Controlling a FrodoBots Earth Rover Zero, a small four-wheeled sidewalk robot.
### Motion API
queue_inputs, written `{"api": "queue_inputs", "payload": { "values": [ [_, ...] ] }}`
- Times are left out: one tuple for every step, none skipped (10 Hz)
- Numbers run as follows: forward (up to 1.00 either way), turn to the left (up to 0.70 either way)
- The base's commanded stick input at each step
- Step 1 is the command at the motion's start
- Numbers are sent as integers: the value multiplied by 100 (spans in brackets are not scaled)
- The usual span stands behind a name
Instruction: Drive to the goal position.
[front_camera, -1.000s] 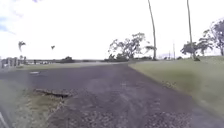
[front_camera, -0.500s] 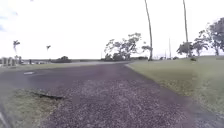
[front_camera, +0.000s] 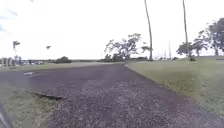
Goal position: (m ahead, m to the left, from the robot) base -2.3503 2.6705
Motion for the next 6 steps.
{"api": "queue_inputs", "payload": {
  "values": [
    [0, -70],
    [0, -70],
    [0, -70],
    [0, -70],
    [0, -70],
    [0, -70]
  ]
}}
